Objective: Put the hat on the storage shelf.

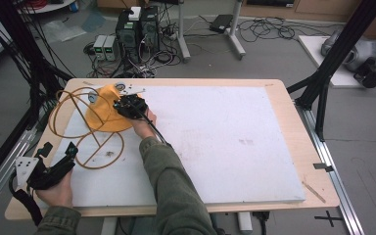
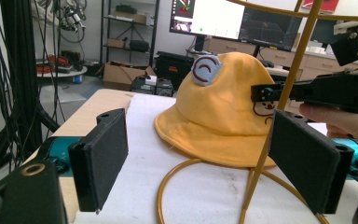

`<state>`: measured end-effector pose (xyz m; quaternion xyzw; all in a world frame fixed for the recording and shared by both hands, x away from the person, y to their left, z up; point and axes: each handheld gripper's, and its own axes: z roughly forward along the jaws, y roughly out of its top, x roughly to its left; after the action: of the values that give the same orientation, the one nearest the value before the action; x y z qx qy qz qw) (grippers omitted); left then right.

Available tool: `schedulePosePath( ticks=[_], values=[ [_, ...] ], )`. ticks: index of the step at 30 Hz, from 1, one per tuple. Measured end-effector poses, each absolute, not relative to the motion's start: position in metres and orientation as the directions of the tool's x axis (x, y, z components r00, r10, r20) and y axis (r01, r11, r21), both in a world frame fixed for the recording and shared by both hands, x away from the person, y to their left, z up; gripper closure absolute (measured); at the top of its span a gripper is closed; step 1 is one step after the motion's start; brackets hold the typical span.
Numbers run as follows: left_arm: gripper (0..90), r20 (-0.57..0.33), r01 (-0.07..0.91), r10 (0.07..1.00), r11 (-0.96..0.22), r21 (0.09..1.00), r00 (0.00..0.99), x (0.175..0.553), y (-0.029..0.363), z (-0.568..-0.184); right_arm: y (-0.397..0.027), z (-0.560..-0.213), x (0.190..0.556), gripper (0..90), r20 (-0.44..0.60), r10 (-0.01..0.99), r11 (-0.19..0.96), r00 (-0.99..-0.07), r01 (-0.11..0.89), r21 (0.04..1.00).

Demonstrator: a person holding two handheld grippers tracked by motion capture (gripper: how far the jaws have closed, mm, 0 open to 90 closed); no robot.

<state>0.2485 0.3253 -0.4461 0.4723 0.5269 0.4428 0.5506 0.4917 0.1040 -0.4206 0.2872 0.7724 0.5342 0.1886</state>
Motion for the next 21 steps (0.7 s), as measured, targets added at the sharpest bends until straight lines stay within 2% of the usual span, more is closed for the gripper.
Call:
schedulePosePath(
  ticks=[1,4,5,15,21],
  values=[
    [20.1,-0.161,0.011,0.986,0.160,0.987,0.053,0.249,0.325,-0.446,0.101,-0.419,0.493,84.6,0.051,0.631,0.254,-0.774,0.269,0.929],
    [20.1,-0.162,0.007,0.985,0.162,0.987,0.053,0.248,0.326,-0.446,0.099,-0.418,0.493,87.3,0.035,0.661,0.263,-0.749,0.275,0.925],
    [20.2,-0.162,0.008,0.985,0.162,0.987,0.052,0.248,0.326,-0.446,0.100,-0.417,0.492,87.6,0.006,0.667,0.279,-0.745,0.257,0.925],
    [20.2,-0.162,0.007,0.985,0.162,0.987,0.057,0.249,0.326,-0.446,0.092,-0.406,0.490,88.1,0.007,0.679,0.260,-0.734,0.249,0.933],
    [20.2,-0.158,0.018,0.986,0.157,0.987,0.060,0.250,0.327,-0.449,0.075,-0.380,0.485,88.1,-0.016,0.713,0.207,-0.701,0.189,0.960]
  ],
)
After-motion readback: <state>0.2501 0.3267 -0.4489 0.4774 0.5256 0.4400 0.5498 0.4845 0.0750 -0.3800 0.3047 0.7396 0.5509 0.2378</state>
